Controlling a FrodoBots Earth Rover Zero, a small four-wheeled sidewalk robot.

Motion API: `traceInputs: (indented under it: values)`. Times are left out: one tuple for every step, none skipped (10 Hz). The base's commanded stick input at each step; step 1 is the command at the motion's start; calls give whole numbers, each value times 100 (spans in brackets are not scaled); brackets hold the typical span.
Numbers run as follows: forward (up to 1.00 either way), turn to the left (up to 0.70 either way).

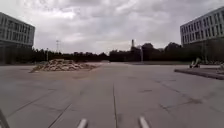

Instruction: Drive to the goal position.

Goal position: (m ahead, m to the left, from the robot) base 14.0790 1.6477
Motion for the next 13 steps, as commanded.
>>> traceInputs:
  values:
    - [70, 0]
    - [70, 0]
    - [70, 0]
    - [70, 0]
    - [70, 0]
    - [70, 0]
    - [70, 0]
    - [70, 0]
    - [70, 0]
    - [70, 0]
    - [70, 0]
    - [70, 0]
    - [70, 0]
